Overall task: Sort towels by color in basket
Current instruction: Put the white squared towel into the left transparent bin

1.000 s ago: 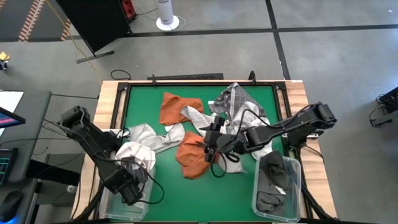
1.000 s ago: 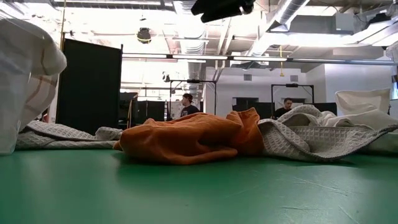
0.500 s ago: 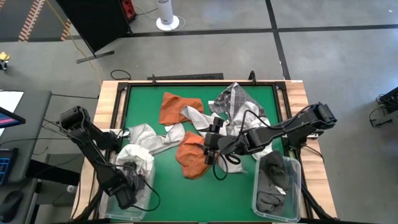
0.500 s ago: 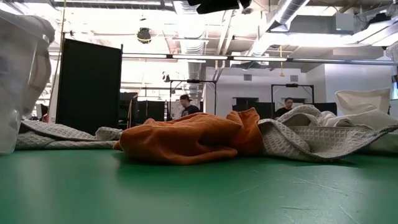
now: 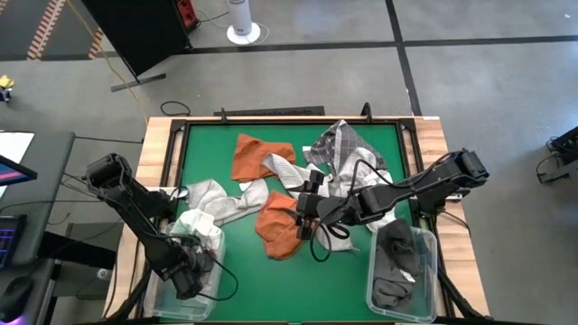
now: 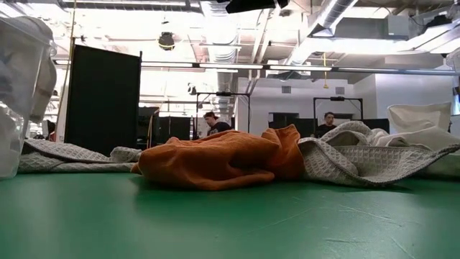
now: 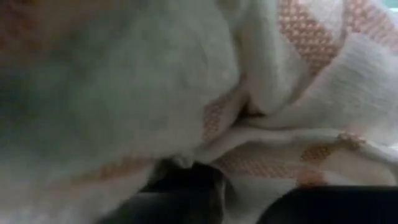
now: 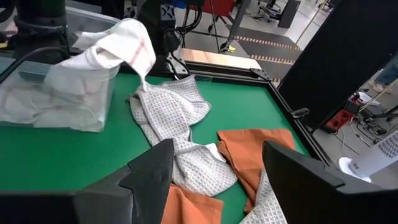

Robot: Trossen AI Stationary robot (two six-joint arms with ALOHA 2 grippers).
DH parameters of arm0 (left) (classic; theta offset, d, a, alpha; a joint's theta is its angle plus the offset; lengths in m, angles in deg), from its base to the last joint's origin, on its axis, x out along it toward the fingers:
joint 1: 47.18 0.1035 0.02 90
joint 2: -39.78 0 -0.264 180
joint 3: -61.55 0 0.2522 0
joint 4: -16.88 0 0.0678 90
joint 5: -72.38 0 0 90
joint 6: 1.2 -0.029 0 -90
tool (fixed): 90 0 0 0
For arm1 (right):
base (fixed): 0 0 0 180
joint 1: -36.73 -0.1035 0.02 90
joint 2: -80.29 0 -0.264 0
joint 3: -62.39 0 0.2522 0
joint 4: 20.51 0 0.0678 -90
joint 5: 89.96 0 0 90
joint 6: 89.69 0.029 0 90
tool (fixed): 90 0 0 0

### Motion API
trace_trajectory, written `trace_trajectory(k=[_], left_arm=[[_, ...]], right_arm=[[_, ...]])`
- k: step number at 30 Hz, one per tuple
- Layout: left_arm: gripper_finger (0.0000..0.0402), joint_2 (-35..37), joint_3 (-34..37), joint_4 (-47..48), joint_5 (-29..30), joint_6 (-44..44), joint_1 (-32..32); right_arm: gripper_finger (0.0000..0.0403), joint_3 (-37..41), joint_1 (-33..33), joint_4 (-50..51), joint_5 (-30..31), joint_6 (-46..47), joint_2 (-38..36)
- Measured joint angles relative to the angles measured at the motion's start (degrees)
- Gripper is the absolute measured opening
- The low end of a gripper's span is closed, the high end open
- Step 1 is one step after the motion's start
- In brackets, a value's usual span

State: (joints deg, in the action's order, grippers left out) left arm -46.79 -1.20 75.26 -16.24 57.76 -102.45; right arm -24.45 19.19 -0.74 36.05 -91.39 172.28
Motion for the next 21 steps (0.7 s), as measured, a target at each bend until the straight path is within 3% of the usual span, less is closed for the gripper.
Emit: trace_trajectory(k=[6,11,15,21], left_arm=[[0.0149,-0.06,-1.45,2.57,0.0,-0.66,0.57],[0.0207,-0.15,-5.15,8.55,-3.96,-1.27,2.35],[0.0223,-0.14,-10.69,13.82,-4.01,-2.66,2.58],[0.0225,-0.07,-20.49,24.61,1.91,-3.38,2.58]], right_arm=[[0.0281,0.0,-0.02,-0.19,-0.01,0.04,0.02],[0.0281,0.0,-0.02,-0.12,0.0,0.13,0.02],[0.0281,0.0,-0.02,-0.1,0.0,0.15,0.02],[0.0281,0.0,-0.12,-0.04,0.0,0.17,0.02]])
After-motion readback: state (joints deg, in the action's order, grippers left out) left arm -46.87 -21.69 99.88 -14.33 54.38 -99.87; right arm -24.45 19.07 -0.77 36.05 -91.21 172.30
